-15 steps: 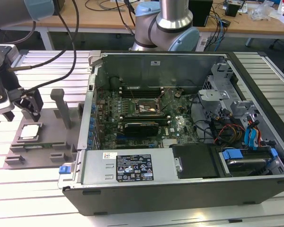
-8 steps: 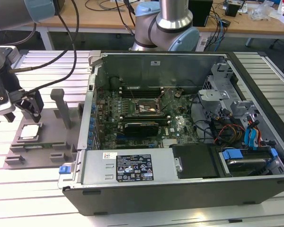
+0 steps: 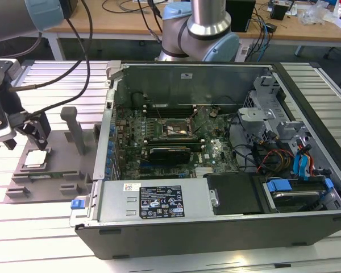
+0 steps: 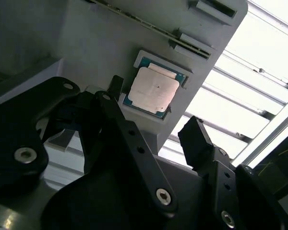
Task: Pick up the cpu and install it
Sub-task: 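Pick up the cpu and move it towards the insertion slot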
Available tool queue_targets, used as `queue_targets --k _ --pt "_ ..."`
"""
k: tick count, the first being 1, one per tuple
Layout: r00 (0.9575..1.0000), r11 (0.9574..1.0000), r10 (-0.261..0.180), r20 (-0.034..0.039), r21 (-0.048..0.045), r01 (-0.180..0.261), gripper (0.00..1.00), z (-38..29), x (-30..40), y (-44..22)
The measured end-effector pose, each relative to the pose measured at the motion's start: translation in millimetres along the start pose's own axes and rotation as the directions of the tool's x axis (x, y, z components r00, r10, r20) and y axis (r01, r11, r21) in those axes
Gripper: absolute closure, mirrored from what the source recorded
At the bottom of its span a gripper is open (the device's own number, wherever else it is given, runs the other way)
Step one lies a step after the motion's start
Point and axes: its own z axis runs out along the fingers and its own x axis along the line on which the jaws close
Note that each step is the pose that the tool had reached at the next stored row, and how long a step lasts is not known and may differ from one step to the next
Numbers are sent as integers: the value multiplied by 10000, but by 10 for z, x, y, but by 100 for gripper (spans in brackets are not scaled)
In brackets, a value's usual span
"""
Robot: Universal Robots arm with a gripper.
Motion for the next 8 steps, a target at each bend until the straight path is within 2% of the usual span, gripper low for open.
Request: queue_targets --k 2,8 --pt "10000 10000 -7 0 0 7 26 14 6 -27" --pt "10000 10000 -12 -1 1 12 26 80 7 -28"
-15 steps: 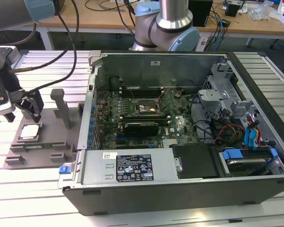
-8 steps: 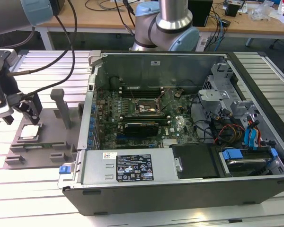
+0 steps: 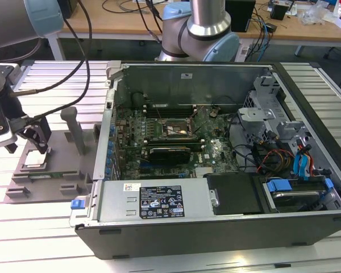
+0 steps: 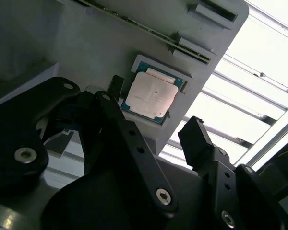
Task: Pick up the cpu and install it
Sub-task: 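Pick up the cpu and move it towards the insertion slot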
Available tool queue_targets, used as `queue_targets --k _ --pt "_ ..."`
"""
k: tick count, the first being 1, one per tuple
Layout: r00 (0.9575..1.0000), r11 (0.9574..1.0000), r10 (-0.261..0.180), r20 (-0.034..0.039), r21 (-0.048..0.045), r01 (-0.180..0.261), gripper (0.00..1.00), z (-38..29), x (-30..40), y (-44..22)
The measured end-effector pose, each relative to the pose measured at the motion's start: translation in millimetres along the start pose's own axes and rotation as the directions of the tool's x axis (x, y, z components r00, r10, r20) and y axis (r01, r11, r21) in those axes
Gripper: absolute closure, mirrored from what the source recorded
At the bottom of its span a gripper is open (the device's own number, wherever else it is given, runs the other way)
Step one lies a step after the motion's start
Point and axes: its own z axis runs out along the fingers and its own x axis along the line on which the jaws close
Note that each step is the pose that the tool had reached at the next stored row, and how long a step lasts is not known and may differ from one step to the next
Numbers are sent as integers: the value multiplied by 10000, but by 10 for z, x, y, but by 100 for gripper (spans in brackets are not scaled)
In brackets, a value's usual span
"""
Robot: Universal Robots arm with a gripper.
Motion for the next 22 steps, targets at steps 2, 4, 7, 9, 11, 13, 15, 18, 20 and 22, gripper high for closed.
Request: queue_targets --k 2,4,7,9,11,13,15,18,20,22 --pt "10000 10000 -1 0 0 1 26 13 0 0" --pt "10000 10000 0 0 -1 0 26 26 1 0" --pt "10000 10000 0 -1 0 0 26 55 1 0" --pt "10000 10000 0 0 0 0 26 67 2 0" --pt "10000 10000 0 0 0 0 26 76 2 0" --pt "10000 10000 0 -1 0 0 26 85 2 0" --pt "10000 10000 0 0 0 0 26 95 2 0" --pt "10000 10000 0 0 0 0 26 111 3 0" --pt "10000 10000 0 0 0 0 26 124 3 0" --pt "10000 10000 0 0 -1 0 26 144 4 0"
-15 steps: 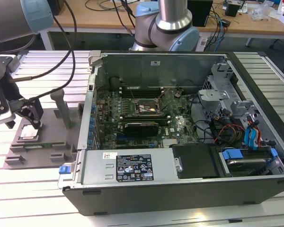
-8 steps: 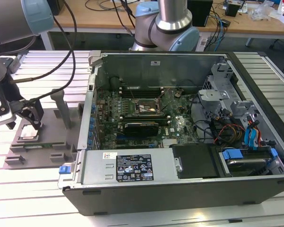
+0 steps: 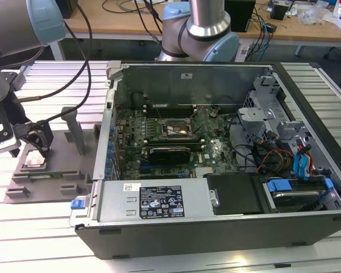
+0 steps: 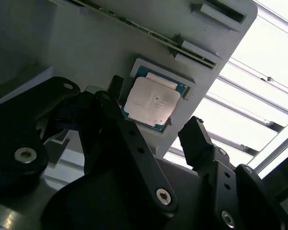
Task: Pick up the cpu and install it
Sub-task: 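Pick up the cpu and move it towards the insertion slot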
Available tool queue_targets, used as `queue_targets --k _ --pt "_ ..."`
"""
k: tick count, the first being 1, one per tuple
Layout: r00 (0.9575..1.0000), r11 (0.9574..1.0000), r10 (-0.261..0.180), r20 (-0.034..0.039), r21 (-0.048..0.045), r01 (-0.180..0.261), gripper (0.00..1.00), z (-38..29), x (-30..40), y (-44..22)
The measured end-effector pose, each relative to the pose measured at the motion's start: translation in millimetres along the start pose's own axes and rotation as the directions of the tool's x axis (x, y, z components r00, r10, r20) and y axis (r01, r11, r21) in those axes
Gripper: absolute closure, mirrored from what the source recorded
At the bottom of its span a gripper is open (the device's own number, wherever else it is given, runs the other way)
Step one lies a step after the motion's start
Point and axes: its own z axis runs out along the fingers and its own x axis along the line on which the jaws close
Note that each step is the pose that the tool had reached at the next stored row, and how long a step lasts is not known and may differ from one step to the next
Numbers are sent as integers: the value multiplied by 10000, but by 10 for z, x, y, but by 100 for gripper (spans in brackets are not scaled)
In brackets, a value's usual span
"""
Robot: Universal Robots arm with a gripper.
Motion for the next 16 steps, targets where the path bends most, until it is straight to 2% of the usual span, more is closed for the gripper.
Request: queue_targets --k 6,10,16 --pt "10000 10000 0 1 -1 0 26 66 1 0" --pt "10000 10000 -47 1 -1 47 26 166 5 0" --pt "9988 9988 -481 -1 -14 481 26 200 6 0"
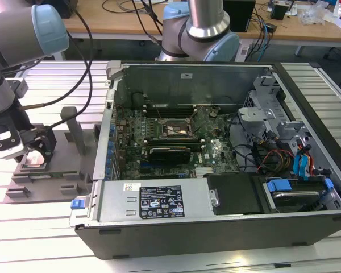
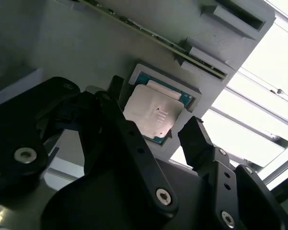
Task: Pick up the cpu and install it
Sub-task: 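Pick up the cpu and move it towards the insertion slot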
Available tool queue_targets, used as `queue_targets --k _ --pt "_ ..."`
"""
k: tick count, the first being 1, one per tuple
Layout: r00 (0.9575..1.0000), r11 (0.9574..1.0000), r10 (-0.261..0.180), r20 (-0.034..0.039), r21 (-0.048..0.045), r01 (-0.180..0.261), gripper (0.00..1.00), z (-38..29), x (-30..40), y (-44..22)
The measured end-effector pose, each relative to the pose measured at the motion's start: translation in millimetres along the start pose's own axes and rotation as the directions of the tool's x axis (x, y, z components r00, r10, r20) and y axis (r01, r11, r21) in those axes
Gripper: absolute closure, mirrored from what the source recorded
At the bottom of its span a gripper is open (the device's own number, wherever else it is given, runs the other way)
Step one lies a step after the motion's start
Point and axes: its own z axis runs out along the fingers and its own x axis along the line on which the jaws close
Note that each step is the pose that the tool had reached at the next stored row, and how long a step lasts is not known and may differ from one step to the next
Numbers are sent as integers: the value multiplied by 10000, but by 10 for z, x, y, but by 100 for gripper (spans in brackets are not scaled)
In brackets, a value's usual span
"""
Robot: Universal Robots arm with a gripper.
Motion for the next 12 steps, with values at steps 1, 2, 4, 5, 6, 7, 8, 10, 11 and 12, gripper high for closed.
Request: queue_targets --k 1,2,4,5,6,7,8,10,11,12 --pt "10000 10000 -15 -2 -21 15 26 5 0 0" --pt "10000 10000 -37 0 -62 37 26 12 -1 0" --pt "9999 9999 -140 -3 -93 139 26 18 0 0" --pt "9998 9998 -178 -2 -105 178 26 21 0 0" --pt "9998 9997 -213 -2 -109 213 26 24 1 0" --pt "9995 9995 -302 -4 -111 302 26 28 1 0" --pt "9994 9993 -351 -3 -117 350 26 36 1 0" --pt "9993 9992 -371 -3 -134 371 26 56 1 0" --pt "9993 9992 -373 -3 -151 373 26 62 2 -1" --pt "9993 9992 -372 -4 -160 372 26 63 2 0"
